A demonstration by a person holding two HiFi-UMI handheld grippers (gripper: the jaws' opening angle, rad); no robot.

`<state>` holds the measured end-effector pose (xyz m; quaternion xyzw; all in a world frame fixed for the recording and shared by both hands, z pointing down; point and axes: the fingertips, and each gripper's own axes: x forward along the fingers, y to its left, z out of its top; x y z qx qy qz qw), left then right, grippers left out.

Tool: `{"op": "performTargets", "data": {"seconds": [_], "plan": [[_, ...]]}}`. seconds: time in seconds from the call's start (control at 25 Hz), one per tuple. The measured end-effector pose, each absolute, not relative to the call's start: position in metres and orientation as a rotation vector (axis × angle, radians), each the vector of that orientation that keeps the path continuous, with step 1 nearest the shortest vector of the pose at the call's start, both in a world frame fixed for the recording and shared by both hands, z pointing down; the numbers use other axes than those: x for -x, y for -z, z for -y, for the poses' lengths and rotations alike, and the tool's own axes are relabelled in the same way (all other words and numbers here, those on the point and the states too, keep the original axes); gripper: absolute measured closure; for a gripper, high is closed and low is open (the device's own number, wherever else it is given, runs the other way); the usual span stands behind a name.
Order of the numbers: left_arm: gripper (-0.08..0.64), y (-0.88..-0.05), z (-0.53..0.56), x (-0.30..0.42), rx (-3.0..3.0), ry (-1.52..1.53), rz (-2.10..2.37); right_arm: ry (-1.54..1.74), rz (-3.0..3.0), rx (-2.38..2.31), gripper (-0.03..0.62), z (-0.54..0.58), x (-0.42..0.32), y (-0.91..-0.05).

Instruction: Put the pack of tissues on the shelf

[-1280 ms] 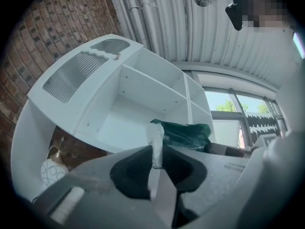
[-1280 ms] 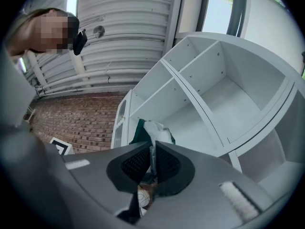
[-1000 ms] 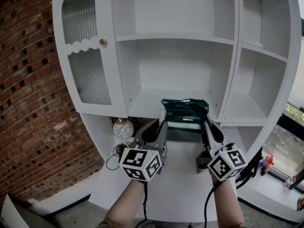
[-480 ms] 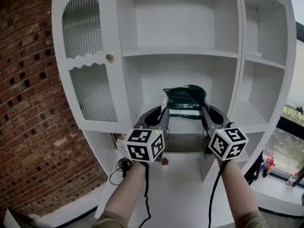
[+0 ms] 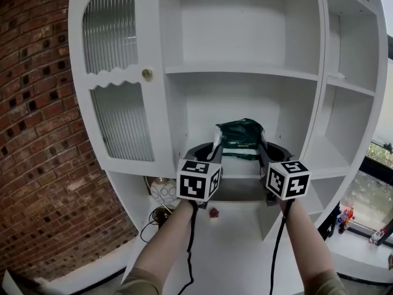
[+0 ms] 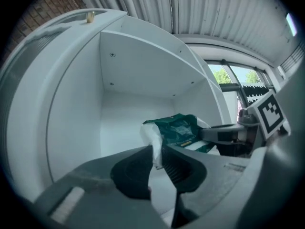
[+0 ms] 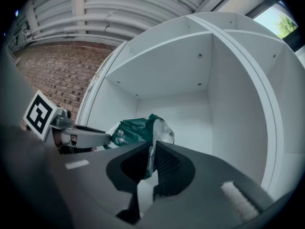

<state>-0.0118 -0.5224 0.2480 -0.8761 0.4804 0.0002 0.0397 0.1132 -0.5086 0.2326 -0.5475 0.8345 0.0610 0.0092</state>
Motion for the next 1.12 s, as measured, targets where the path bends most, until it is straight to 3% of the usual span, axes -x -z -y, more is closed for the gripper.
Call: {"op": "performTargets", "data": {"seconds": [0.64, 1.12], "plan": [[0.483, -0.290, 0.545, 0.000, 2.618, 0.513, -1.428, -0.083, -2.901, 1.934, 0.571, 0.541, -0.111, -0.278], [0.479, -0.311, 0.552, -0.003, 2.599, 0.726, -1.407, 0.027, -3.035, 2.035, 0.565, 0.547, -0.111, -0.297]]}}
